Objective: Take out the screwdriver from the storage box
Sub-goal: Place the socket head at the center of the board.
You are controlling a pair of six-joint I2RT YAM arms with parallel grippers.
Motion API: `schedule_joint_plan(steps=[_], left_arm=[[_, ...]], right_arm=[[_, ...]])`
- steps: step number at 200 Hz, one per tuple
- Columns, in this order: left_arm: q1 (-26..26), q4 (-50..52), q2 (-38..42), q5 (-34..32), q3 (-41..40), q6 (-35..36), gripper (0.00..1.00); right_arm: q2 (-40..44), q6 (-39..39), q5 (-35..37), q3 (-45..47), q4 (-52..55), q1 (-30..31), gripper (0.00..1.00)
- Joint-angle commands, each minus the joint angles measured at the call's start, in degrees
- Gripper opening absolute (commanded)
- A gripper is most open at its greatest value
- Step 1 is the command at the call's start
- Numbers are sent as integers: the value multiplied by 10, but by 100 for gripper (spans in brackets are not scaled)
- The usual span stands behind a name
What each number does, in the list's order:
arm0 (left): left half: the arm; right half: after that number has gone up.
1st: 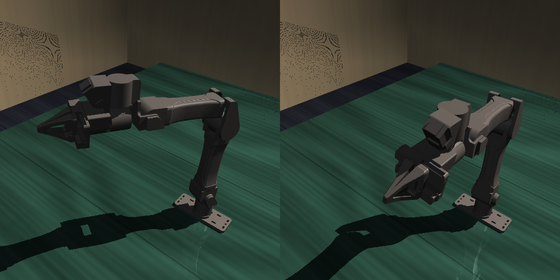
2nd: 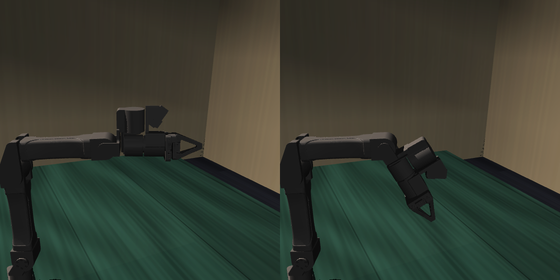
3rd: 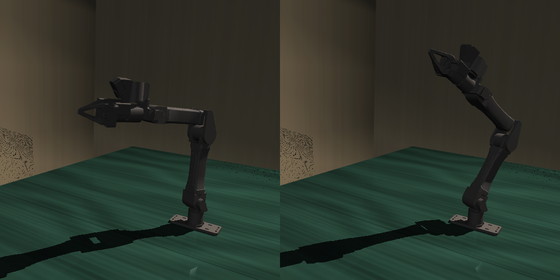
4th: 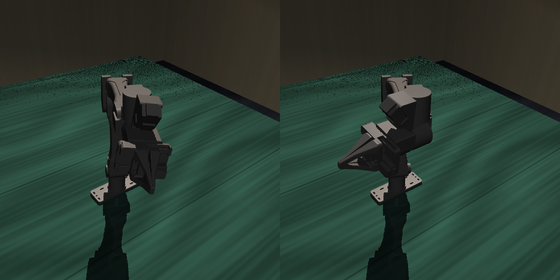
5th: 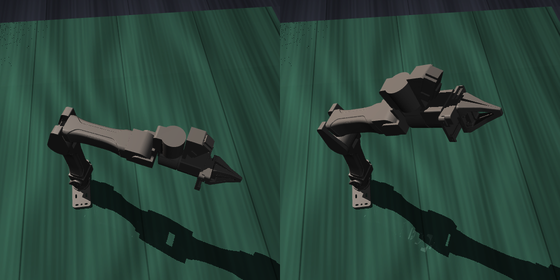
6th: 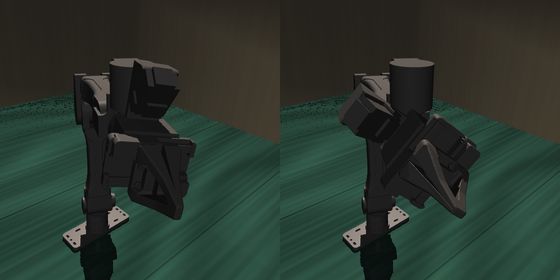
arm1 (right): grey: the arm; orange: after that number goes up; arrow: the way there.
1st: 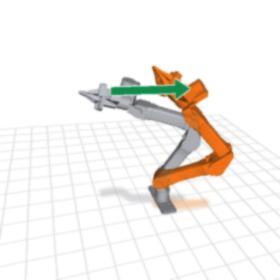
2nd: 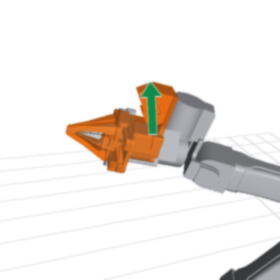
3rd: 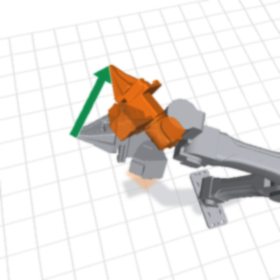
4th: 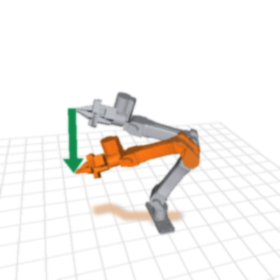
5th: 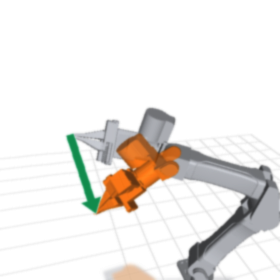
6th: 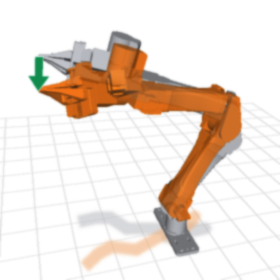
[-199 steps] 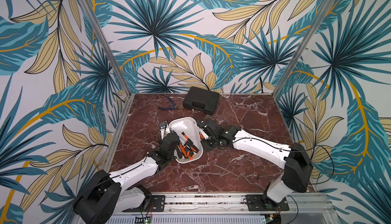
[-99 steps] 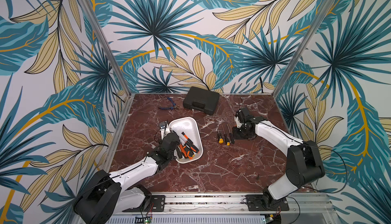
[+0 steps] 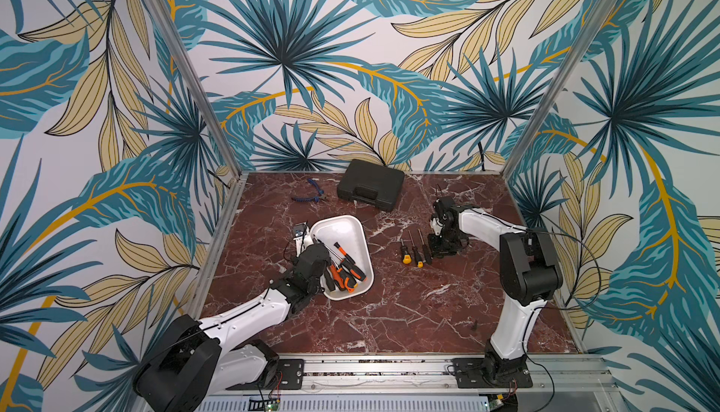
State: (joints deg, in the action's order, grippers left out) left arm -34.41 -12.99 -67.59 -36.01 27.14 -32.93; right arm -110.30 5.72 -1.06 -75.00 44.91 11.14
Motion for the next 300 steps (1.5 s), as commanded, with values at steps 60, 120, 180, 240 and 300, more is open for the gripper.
schedule_joint_plan(steps=[60, 120, 180, 240, 300], left_arm=[[5, -40, 19, -5, -14, -15, 0], [6, -39, 23, -5, -15, -14, 0], [7, -40, 27, -6, -18, -15, 0], [7, -40, 29, -6, -20, -16, 0], [8, -40, 31, -6, -21, -16, 0]], right_arm=[[-49, -31, -13, -48, 66, -8, 14], [-80, -39, -27, -66, 94, -9, 17], [-95, -37, -33, -84, 107, -13, 21], [-96, -35, -32, -83, 106, -14, 27], [-97, -35, -30, -86, 106, -15, 32]])
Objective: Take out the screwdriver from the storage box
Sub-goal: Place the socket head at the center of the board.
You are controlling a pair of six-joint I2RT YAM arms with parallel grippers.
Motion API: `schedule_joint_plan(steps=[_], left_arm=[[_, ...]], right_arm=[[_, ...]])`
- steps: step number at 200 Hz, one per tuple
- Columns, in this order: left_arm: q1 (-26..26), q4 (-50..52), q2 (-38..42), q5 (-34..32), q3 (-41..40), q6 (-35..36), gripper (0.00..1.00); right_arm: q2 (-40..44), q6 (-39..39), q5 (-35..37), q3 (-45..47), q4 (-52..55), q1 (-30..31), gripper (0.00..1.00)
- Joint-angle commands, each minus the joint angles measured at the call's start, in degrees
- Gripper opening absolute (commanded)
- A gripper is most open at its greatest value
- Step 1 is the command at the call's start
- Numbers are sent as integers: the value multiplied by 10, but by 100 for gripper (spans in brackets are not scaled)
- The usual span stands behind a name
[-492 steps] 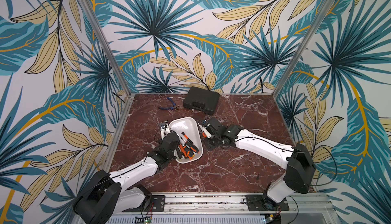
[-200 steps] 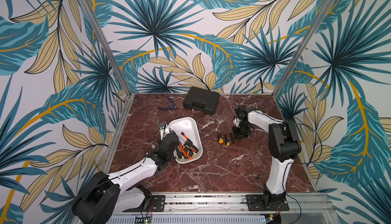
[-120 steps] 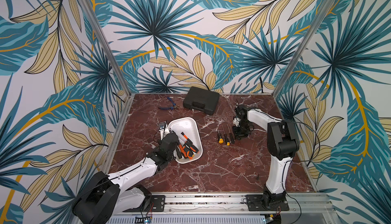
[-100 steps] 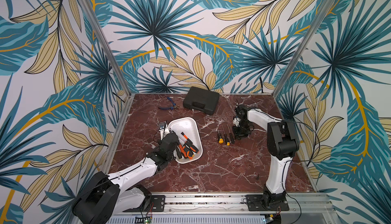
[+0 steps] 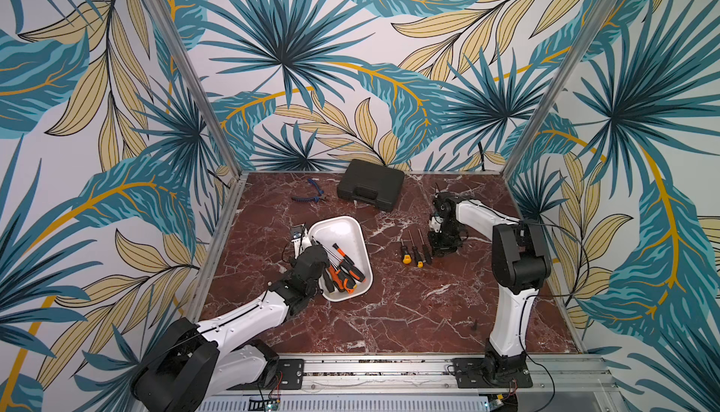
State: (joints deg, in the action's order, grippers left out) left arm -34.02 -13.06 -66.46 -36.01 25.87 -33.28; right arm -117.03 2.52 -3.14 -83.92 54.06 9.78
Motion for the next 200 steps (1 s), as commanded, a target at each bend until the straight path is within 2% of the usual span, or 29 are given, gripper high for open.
schedule_joint_plan(steps=[1, 200], left_arm=[[4, -39, 19, -6, -8, -13, 0], [4, -42, 19, -6, -8, -12, 0]], right_arm=[[-30, -3, -10, 3, 15, -1, 32], [10, 0, -10, -4, 38, -1, 41]])
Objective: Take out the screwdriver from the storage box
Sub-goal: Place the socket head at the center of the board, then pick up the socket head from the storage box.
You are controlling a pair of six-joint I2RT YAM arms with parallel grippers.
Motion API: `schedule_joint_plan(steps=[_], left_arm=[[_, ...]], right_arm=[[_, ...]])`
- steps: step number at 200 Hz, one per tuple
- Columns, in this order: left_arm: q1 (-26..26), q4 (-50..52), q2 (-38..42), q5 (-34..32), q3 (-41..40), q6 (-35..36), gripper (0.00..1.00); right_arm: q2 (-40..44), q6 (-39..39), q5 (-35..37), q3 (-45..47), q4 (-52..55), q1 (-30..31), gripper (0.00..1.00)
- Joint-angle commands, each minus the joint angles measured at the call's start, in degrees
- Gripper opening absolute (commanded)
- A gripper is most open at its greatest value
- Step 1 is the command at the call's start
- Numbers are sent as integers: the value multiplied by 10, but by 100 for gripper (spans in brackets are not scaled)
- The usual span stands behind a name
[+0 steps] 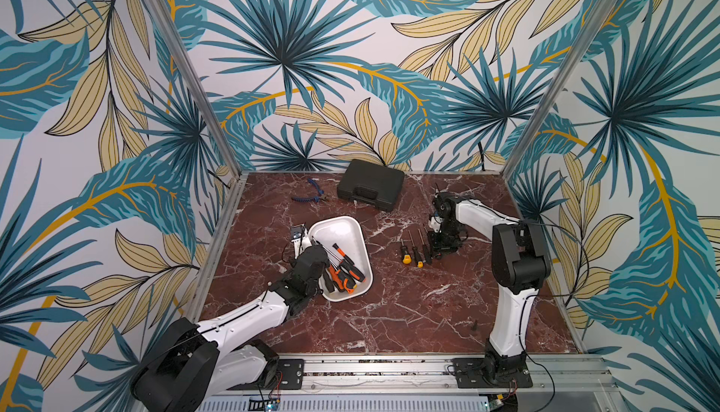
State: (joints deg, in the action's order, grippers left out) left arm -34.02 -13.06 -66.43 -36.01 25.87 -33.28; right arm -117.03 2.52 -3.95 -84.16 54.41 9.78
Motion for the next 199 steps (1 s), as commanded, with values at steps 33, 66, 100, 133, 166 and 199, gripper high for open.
schedule_joint_plan(steps=[33, 66, 100, 133, 166, 199], left_arm=[[4, -45, 18, -6, -8, -12, 0], [4, -50, 14, -3, -7, -11, 0], [4, -50, 16, -3, -6, -9, 0], [4, -50, 15, -3, -5, -9, 0], [5, -47, 13, -2, -1, -8, 0], [8, -37, 16, -4, 2, -7, 0]], right_arm=[[49, 0, 3, -7, 51, -1, 43], [75, 0, 9, -25, 72, -1, 43], [112, 1, 3, -31, 79, 5, 43], [160, -8, 24, -26, 68, 65, 43], [208, 9, 33, 8, -8, 163, 41], [230, 32, 24, 54, -112, 248, 37]])
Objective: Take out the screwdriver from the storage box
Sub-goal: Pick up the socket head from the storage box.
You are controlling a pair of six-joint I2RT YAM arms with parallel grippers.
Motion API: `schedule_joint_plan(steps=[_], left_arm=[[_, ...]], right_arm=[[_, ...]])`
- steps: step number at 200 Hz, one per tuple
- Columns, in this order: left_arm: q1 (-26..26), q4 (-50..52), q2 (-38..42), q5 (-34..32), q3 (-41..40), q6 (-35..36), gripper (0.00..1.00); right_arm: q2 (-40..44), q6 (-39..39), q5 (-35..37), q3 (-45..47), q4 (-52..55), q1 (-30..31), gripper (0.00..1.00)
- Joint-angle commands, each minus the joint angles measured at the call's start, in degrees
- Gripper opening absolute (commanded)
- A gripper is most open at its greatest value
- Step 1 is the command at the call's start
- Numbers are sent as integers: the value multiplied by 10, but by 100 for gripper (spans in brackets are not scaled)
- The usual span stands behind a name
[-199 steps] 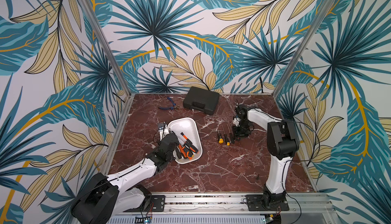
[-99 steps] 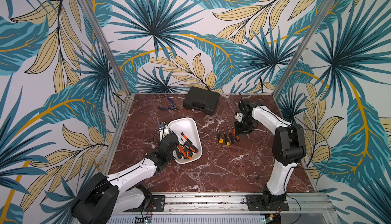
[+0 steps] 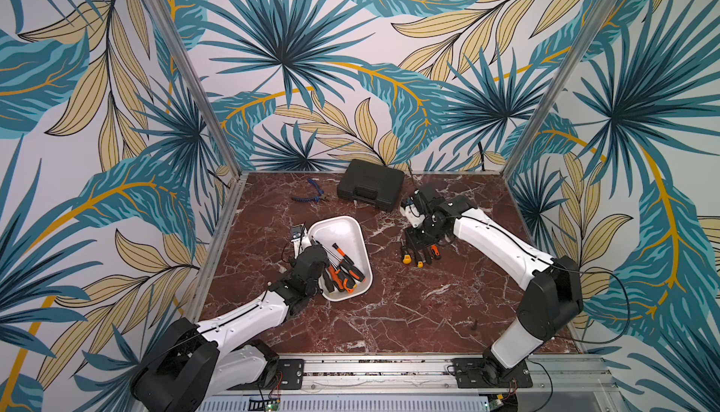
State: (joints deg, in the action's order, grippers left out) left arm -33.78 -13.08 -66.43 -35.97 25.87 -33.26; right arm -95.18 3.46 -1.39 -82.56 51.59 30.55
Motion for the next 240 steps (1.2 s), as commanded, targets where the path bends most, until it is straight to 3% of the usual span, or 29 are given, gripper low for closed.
schedule_joint_plan(steps=[1, 41, 91, 240], left_arm=[[5, -36, 16, -4, 2, -8, 0], [8, -32, 17, -6, 3, -12, 0], [12, -27, 18, -3, 5, -15, 0], [16, -26, 15, 5, 3, -22, 0]], right_arm=[[12, 23, -2, 39, -87, 43, 37], [2, 52, -7, 73, -201, 134, 35], [-51, 85, -7, 60, -272, 205, 35], [-169, 132, -32, 43, -319, 246, 43]])
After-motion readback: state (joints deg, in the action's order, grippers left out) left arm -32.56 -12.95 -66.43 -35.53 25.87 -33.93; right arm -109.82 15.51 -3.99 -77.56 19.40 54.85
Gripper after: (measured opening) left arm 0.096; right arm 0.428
